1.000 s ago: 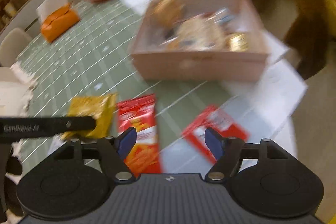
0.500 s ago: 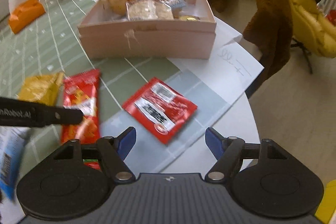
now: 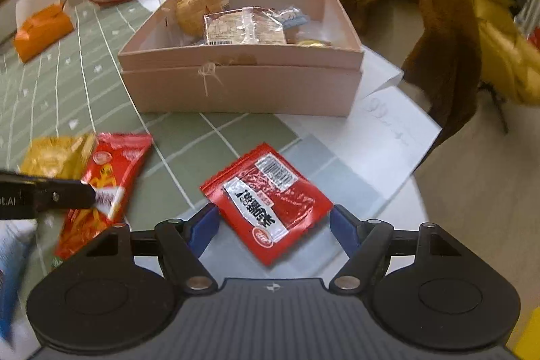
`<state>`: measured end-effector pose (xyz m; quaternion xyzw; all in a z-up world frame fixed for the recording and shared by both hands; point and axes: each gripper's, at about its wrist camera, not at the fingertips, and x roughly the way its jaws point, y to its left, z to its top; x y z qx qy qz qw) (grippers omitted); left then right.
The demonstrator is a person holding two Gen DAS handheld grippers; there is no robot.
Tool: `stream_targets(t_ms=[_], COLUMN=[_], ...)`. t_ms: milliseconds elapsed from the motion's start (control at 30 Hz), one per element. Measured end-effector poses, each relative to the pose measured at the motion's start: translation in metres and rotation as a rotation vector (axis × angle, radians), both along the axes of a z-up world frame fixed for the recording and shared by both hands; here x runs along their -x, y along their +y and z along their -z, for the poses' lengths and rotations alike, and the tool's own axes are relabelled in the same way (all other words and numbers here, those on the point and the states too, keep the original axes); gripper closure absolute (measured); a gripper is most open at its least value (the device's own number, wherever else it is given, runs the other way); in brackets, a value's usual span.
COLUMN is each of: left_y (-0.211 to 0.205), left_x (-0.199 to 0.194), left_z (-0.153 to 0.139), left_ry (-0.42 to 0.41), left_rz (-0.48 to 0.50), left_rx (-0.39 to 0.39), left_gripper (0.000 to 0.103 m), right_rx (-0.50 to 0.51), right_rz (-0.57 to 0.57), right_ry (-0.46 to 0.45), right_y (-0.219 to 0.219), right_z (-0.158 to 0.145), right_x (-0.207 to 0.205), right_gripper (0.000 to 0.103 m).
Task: Organize snacks
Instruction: 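Set the spicy-stick packet on the table with the right gripper while the left grasps it, then grasp the small red sauce packet with the right gripper while the left holds the spicy-stick packet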
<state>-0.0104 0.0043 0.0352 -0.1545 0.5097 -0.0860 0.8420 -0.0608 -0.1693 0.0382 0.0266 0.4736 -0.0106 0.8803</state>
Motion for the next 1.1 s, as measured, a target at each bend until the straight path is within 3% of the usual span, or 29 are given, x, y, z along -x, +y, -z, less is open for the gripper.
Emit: stream_targets(t_ms=[67, 167, 367, 433, 500, 533, 667, 733, 800, 900, 967, 1100], left_y=[0.002, -0.009, -0.056, -0.064, -0.068, -0.068, -0.065, -0.063, -0.056, -0.034, -0.024, -0.026], left_x=[0.001, 0.007, 0.016, 0.019, 0.019, 0.019, 0.019, 0.022, 0.024, 0.020, 0.017, 0.007], left_z=[-0.001, -0.011, -0.005, -0.004, -0.004, -0.003, -0.003, -0.004, -0.003, 0.002, 0.003, 0.002], left_ry=[-0.012, -0.067, -0.079, -0.093, -0.089, -0.087, -0.088, -0.099, -0.104, -0.073, -0.053, -0.038], left_rz=[0.001, 0.037, 0.186, 0.203, 0.229, 0.237, 0.241, 0.225, 0.192, 0.124, 0.093, 0.098], left_rx=[0.020, -0.013, -0.219, -0.253, -0.240, -0.232, -0.219, -0.260, -0.321, -0.263, -0.207, -0.176], left_gripper=[0.080, 0.076, 0.075, 0.068, 0.050, 0.048, 0.048, 0.057, 0.057, 0.042, 0.045, 0.045], right_rx=[-0.018, -0.002, -0.023, -0.049, -0.078, -0.094, -0.099, -0.091, -0.081, -0.071, -0.060, -0.008], right_rz=[-0.036, -0.053, 0.012, 0.034, 0.050, 0.058, 0.059, 0.054, 0.052, 0.046, 0.042, 0.022], right_ry=[-0.007, -0.007, 0.002, 0.003, 0.005, 0.012, 0.010, 0.011, 0.012, 0.013, 0.011, 0.009], right_y=[0.009, 0.016, -0.006, -0.015, -0.024, -0.028, -0.029, -0.027, -0.024, -0.022, -0.020, -0.009], right_z=[-0.002, -0.002, -0.004, -0.005, -0.006, -0.004, -0.003, -0.002, -0.002, -0.001, 0.000, 0.004], right_x=[0.002, 0.008, 0.009, 0.009, 0.010, 0.010, 0.011, 0.011, 0.011, 0.013, 0.015, 0.019], right_gripper=[0.046, 0.048, 0.046, 0.041, 0.038, 0.036, 0.031, 0.029, 0.028, 0.025, 0.021, 0.012])
